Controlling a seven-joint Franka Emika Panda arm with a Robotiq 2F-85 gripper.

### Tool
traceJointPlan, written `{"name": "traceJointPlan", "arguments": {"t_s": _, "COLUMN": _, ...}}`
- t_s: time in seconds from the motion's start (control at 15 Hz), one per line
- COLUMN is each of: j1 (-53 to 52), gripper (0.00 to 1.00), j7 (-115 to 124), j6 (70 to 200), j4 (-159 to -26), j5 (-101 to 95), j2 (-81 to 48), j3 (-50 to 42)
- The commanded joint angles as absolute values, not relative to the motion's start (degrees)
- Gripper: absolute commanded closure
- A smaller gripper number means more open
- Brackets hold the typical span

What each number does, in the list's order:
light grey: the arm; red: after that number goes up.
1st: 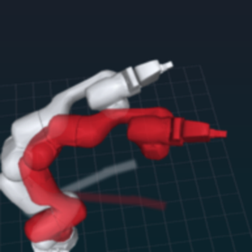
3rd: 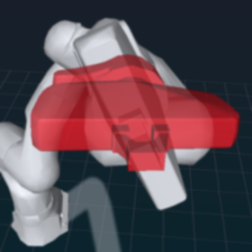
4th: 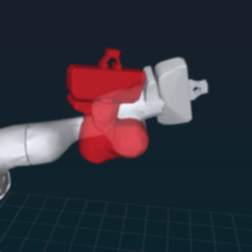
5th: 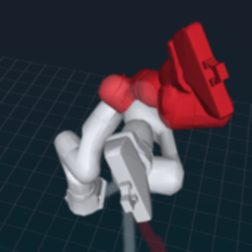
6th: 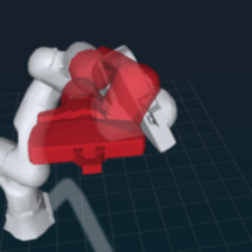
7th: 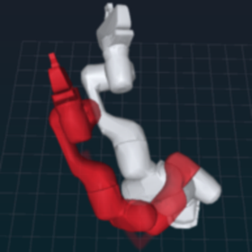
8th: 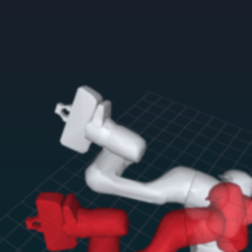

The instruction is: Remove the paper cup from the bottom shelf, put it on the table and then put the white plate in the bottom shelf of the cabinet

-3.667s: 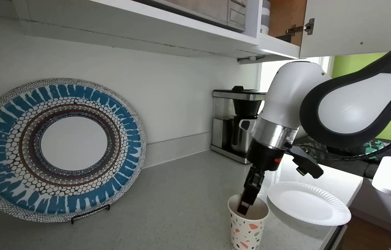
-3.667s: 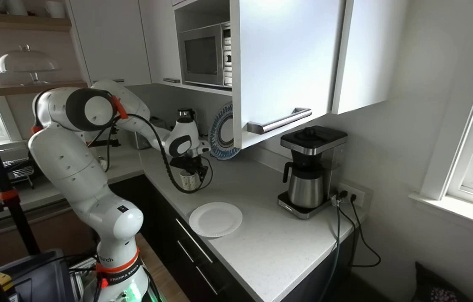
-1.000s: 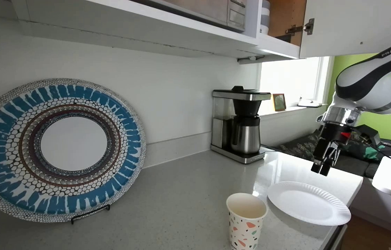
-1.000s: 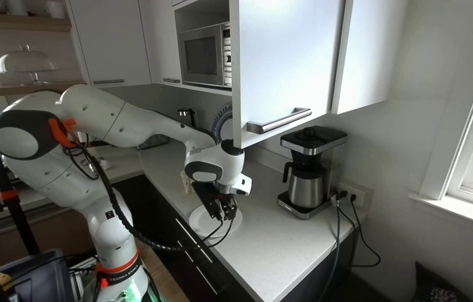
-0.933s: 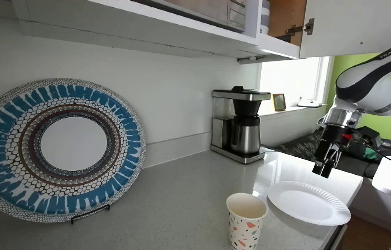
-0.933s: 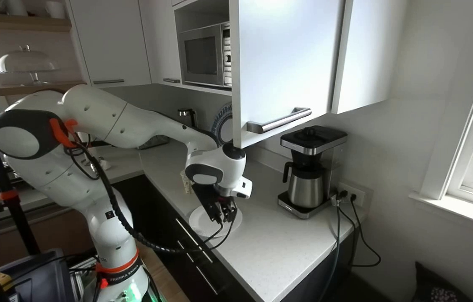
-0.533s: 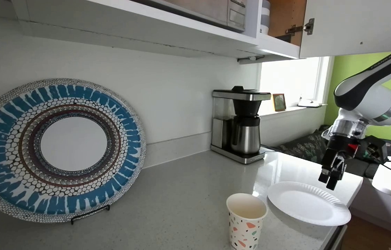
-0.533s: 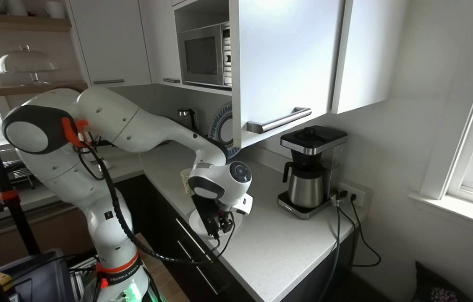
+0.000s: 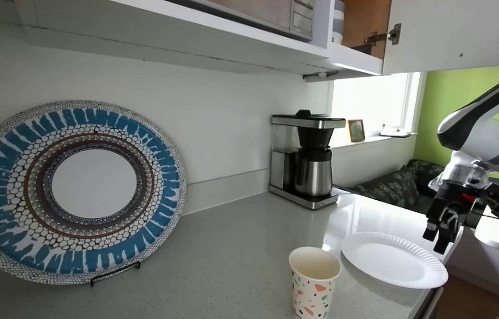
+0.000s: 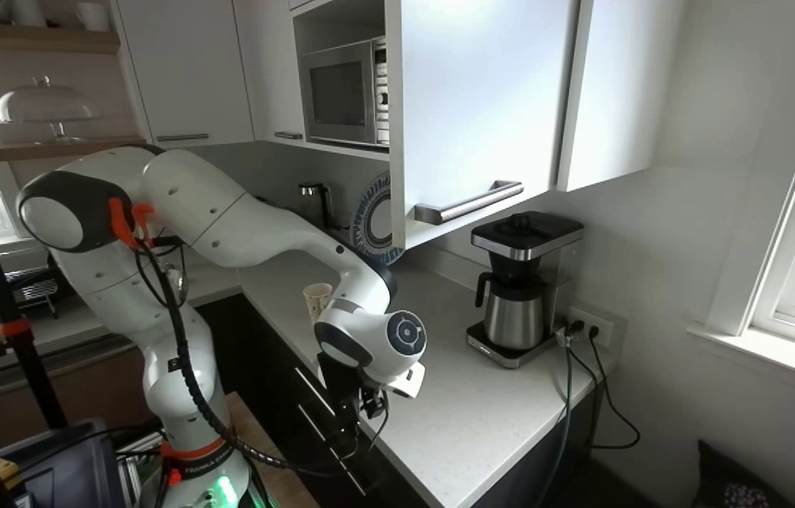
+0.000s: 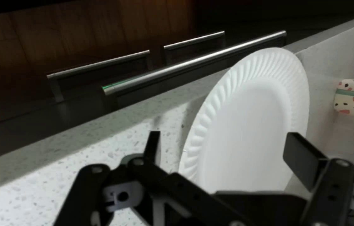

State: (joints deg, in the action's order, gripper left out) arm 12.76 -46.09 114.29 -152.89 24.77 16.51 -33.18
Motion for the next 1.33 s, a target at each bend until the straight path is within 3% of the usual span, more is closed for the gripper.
{"name": "traceJointPlan", "arguments": {"t_s": 0.0, "j1": 13.8, "gripper": 0.0, "j7": -49.3, "j6": 112.9, "j4": -152.6, "j5": 30.7, "j2": 13.3, "j3": -33.0}}
{"name": "traceJointPlan", "arguments": {"t_s": 0.73, "j1": 15.3, "gripper": 0.01, "j7": -50.4, "j6": 116.1, "j4": -153.3, "j5": 38.1, "j2": 9.0, "j3": -29.0}}
{"name": "traceJointPlan", "arguments": {"t_s": 0.87, "j1": 15.5, "gripper": 0.15, "j7": -50.3, "j6": 116.5, "j4": -153.2, "j5": 38.9, "j2": 8.7, "j3": -27.8}}
{"name": "traceJointPlan", "arguments": {"t_s": 0.93, "j1": 15.6, "gripper": 0.31, "j7": -50.3, "j6": 116.6, "j4": -153.1, "j5": 39.3, "j2": 8.5, "j3": -27.3}}
{"name": "traceJointPlan", "arguments": {"t_s": 1.07, "j1": 15.7, "gripper": 0.49, "j7": -50.2, "j6": 117.1, "j4": -153.0, "j5": 39.7, "j2": 8.3, "j3": -26.4}}
{"name": "traceJointPlan", "arguments": {"t_s": 1.27, "j1": 16.2, "gripper": 0.71, "j7": -50.1, "j6": 117.6, "j4": -153.0, "j5": 39.9, "j2": 7.7, "j3": -25.9}}
